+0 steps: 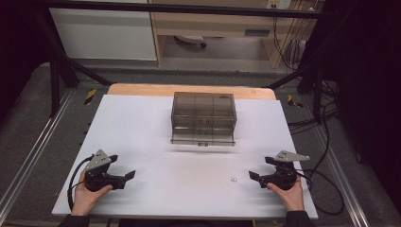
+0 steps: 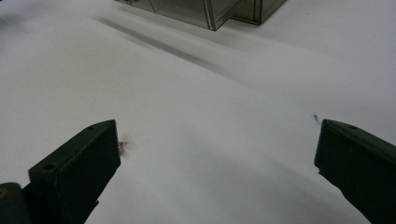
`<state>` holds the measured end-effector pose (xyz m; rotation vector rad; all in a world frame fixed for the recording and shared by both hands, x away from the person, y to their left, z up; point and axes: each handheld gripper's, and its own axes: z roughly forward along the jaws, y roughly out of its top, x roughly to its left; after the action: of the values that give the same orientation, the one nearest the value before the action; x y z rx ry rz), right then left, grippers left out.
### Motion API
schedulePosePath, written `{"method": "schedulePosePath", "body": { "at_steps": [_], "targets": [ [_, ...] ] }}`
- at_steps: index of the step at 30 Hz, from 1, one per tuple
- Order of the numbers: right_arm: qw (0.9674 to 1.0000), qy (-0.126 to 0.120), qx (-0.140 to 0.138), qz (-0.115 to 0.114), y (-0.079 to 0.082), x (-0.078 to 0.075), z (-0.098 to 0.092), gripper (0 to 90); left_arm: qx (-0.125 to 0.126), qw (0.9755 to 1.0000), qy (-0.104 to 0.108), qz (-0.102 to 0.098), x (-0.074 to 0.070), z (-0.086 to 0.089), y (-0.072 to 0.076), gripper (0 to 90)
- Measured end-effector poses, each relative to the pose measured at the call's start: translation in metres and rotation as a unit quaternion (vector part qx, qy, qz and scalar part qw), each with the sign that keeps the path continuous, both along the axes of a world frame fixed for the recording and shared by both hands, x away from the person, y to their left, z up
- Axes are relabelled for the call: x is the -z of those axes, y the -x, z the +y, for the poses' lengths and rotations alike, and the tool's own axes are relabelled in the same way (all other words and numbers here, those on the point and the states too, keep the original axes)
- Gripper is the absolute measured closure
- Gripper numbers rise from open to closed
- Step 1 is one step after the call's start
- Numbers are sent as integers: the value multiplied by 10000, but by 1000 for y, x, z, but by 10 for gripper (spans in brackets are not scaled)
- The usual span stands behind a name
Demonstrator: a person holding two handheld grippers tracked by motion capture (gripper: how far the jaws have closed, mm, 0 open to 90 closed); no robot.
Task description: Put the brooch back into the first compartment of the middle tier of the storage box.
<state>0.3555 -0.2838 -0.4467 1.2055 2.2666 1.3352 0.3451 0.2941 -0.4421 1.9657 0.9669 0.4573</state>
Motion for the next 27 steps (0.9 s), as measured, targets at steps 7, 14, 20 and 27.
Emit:
{"method": "schedulePosePath", "body": {
  "at_steps": [7,14,20,27],
  "targets": [
    [9999,48,-79,65,0,-1,6,10,-22,10000,32,24,0,2,0,39],
    [9998,85,-140,126,0,-3,12,24,-9,10000,27,37,0,1,0,40],
    [9996,124,-210,153,2,-5,19,38,-1,10000,7,57,2,1,0,39],
    [9994,167,-241,184,3,-6,25,61,-15,10000,29,49,1,2,0,39]
  ]
}}
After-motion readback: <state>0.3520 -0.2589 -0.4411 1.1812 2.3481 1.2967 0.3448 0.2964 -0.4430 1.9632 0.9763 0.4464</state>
